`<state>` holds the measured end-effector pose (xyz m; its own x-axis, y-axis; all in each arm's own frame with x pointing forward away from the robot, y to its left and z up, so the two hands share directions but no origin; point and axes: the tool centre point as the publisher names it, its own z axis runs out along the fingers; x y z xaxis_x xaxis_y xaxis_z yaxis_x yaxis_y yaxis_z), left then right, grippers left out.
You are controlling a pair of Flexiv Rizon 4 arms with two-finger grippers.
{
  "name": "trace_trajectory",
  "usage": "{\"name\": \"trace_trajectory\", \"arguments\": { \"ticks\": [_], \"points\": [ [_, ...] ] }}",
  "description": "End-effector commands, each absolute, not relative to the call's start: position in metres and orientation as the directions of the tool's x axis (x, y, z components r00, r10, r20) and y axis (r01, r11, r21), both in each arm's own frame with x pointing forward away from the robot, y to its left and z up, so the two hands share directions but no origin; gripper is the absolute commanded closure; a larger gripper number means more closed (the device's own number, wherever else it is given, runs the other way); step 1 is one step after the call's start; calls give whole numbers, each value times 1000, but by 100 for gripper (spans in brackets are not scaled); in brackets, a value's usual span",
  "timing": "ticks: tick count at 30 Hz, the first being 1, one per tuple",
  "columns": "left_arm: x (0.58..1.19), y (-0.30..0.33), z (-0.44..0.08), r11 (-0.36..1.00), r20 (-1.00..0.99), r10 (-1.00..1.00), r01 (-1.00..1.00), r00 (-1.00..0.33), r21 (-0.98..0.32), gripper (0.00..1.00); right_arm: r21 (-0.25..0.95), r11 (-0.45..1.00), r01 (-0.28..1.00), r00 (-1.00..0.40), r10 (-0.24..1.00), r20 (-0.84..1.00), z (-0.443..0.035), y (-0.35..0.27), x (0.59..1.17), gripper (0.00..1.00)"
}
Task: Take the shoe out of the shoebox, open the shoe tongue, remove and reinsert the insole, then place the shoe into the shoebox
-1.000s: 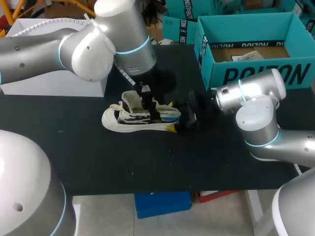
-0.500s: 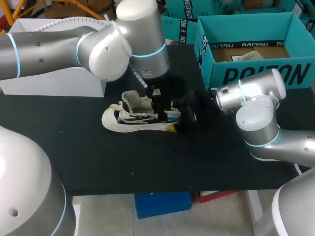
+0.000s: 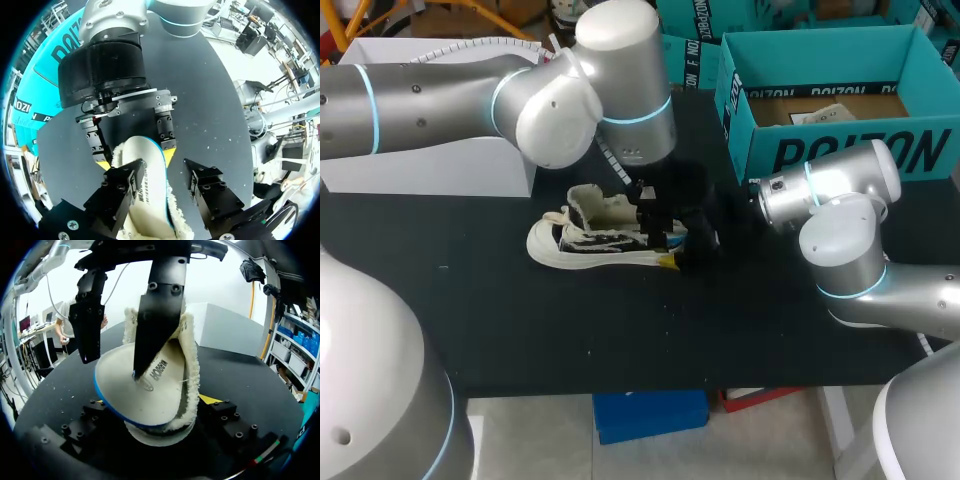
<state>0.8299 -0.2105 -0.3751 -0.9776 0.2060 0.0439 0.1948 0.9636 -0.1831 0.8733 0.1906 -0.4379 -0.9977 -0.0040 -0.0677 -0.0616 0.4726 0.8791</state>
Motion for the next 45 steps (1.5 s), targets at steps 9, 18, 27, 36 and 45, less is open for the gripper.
{"name": "trace_trajectory", "arguments": {
  "ticks": [9, 18, 27, 36, 45],
  "points": [
    [839, -213, -382, 966, 45, 191, 180, -981, -183, 76, 879, 473, -60, -998, -4, -66, -440, 190, 875, 100],
    [840, -211, -380, 967, 38, 180, 170, -983, -188, 100, 879, 473, -60, -998, -4, -66, -440, 190, 875, 100],
    [834, -207, -369, 955, 82, 198, 174, -977, -242, 100, 879, 473, -60, -998, -4, -66, -440, 190, 875, 100],
    [826, -201, -335, 912, 195, 256, 170, -947, -372, 100, 879, 473, -60, -998, -4, -66, -440, 190, 875, 100],
    [808, -204, -278, 866, 175, 314, 207, -933, -455, 100, 879, 473, -60, -998, -4, -66, -440, 190, 875, 100]
  ]
}}
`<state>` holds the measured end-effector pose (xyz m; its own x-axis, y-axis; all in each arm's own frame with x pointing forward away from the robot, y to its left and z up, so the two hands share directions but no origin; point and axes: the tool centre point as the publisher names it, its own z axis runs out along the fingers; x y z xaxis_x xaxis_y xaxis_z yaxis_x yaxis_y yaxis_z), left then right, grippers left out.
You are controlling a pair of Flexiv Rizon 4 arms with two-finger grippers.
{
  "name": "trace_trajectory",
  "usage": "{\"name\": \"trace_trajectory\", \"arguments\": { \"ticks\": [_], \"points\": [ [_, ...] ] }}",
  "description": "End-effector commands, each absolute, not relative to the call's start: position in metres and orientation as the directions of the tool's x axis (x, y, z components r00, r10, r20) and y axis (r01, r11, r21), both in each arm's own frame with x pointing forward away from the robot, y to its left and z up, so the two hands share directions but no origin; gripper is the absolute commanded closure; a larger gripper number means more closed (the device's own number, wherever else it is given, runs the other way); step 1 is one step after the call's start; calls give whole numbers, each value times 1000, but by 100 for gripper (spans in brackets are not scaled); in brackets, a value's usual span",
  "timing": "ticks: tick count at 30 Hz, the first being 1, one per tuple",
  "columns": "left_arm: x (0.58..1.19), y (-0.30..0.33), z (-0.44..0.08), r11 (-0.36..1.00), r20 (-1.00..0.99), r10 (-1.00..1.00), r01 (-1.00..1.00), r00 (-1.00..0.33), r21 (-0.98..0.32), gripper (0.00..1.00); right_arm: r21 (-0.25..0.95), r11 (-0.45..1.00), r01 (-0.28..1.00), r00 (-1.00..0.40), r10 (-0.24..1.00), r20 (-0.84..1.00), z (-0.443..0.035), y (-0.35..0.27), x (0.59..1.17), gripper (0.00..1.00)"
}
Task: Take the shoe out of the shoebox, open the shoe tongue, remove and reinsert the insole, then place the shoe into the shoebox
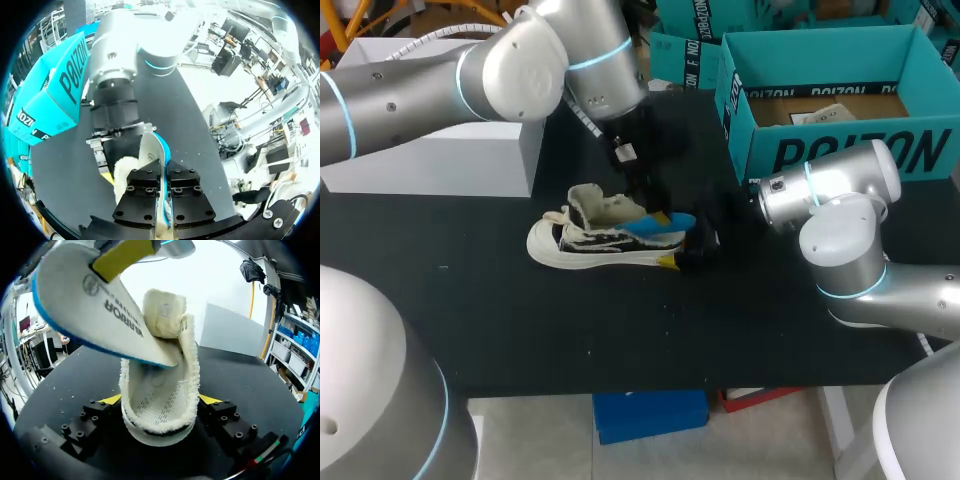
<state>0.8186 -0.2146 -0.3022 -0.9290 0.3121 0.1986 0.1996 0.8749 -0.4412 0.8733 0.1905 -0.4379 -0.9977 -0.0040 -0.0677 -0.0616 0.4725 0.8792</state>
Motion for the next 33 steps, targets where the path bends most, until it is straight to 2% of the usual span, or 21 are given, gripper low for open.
{"name": "trace_trajectory", "arguments": {
  "ticks": [1, 12, 22, 27, 33],
  "points": [
    [806, -205, -267, 859, 169, 315, 205, -934, -469, 100, 879, 473, -60, -998, -4, -66, -440, 190, 875, 100],
    [783, -211, -181, 777, 87, 327, 215, -941, -592, 100, 879, 473, -60, -998, -4, -66, -440, 190, 875, 100],
    [769, -208, -119, 604, 52, 374, 201, -926, -771, 100, 879, 473, -60, -998, -4, -66, -440, 190, 875, 100],
    [762, -204, -110, 473, 85, 460, 163, -884, -866, 100, 879, 473, -60, -998, -4, -66, -440, 190, 875, 100],
    [760, -192, -123, 320, 149, 569, 51, -809, -946, 100, 879, 473, -60, -998, -4, -66, -440, 190, 875, 100]
  ]
}}
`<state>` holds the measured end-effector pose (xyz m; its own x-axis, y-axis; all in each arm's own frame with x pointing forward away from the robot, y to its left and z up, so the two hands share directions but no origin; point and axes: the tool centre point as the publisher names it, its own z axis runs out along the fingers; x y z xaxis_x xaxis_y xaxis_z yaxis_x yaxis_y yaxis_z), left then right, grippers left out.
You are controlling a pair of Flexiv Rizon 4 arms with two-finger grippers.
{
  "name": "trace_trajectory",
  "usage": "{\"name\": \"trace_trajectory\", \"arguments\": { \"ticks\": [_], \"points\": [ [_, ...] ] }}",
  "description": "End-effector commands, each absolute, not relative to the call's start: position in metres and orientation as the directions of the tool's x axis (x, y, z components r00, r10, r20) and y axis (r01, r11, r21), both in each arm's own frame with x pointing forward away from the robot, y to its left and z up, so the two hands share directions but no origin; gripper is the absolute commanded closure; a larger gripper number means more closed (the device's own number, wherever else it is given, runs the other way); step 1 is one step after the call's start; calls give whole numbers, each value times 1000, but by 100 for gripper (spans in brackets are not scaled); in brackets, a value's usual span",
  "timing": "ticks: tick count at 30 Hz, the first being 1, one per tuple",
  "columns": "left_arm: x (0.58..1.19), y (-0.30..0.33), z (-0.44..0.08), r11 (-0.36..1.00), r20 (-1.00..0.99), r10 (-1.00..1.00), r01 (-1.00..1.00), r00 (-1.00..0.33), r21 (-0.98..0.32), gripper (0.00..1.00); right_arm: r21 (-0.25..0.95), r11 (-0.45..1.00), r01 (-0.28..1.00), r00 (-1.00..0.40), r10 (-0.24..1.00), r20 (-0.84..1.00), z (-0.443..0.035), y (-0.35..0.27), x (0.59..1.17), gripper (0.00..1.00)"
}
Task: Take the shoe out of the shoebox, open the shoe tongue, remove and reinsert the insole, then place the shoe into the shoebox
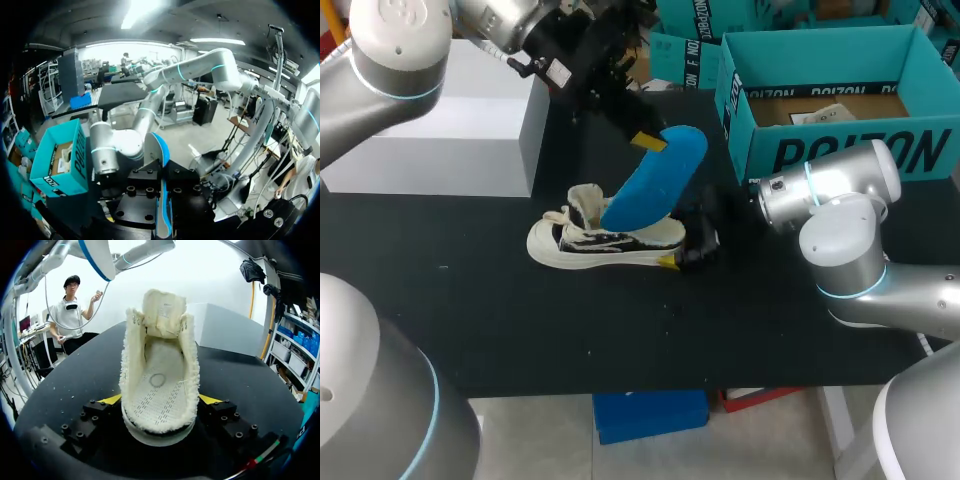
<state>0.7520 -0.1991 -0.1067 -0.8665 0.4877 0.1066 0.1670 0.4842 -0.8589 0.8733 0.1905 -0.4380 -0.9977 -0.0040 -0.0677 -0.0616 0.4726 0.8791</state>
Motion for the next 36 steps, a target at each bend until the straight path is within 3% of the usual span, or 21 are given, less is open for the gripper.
{"name": "trace_trajectory", "arguments": {
  "ticks": [1, 13, 36],
  "points": [
    [760, -190, -127, 297, 156, 578, 28, -801, -955, 100, 879, 473, -60, -998, -4, -66, -440, 190, 875, 100],
    [749, -173, -152, 132, 166, 713, -103, -681, -986, 100, 879, 473, -60, -998, -4, -66, -440, 190, 875, 100],
    [743, -169, -157, 174, 197, 712, -102, -674, -979, 100, 879, 473, -60, -998, -4, -66, -440, 190, 875, 100]
  ]
}}
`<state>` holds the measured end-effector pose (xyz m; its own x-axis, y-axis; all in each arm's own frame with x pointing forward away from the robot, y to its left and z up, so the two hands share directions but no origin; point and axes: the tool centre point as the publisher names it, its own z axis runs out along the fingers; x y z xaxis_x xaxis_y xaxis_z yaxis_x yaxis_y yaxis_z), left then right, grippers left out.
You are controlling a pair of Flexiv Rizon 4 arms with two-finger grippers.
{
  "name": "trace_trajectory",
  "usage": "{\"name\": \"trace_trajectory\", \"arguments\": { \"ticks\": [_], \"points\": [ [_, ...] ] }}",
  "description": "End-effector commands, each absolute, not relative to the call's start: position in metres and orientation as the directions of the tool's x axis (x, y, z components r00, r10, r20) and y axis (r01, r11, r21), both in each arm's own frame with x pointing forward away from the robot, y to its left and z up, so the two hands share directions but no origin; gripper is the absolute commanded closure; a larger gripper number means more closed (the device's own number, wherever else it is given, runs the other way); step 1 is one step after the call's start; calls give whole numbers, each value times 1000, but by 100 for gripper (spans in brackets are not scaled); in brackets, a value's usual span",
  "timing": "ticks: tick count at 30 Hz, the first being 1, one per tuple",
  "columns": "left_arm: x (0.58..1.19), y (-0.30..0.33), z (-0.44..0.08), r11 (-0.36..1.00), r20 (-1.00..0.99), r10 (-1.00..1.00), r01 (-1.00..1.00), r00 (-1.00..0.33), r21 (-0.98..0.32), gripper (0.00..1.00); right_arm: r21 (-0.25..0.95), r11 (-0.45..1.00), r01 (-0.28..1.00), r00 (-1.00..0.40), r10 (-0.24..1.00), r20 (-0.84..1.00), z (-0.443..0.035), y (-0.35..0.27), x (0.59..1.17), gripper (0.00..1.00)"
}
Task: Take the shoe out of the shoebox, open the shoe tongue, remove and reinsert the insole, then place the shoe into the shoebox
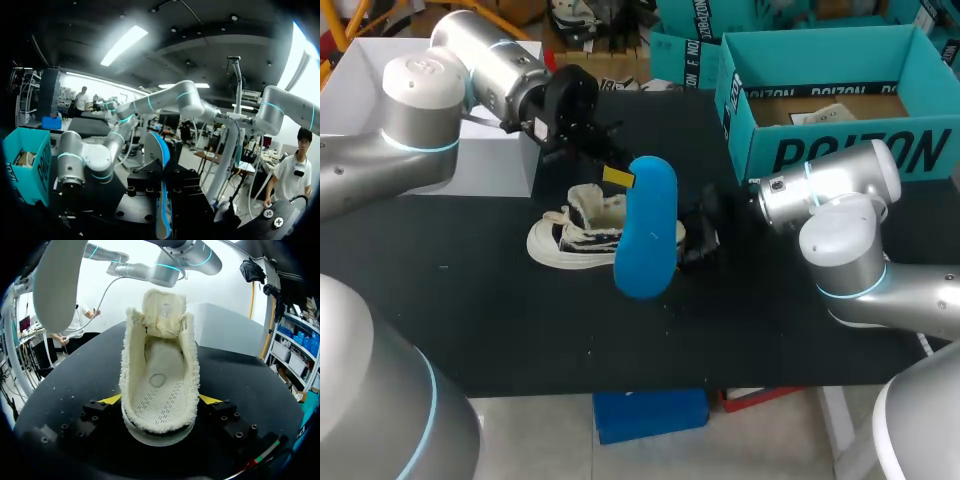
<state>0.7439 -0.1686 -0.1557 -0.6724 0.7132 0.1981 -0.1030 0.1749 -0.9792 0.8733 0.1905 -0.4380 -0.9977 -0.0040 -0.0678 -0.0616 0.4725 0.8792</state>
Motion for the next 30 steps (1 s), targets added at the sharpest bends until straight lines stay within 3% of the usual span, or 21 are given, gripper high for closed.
{"name": "trace_trajectory", "arguments": {
  "ticks": [1, 6, 16, 30],
  "points": [
    [743, -169, -157, 174, 197, 712, -102, -674, -979, 100, 879, 473, -60, -998, -4, -66, -440, 190, 875, 100],
    [749, -160, -145, 71, 228, 639, -239, -735, -968, 100, 879, 473, -60, -998, -4, -66, -440, 190, 875, 100],
    [745, -152, -100, 122, 319, 539, -303, -780, -945, 100, 879, 473, -60, -998, -4, -66, -440, 190, 875, 100],
    [742, -136, -71, 66, 356, 394, -361, -848, -930, 100, 879, 473, -60, -998, -4, -66, -440, 190, 875, 100]
  ]
}}
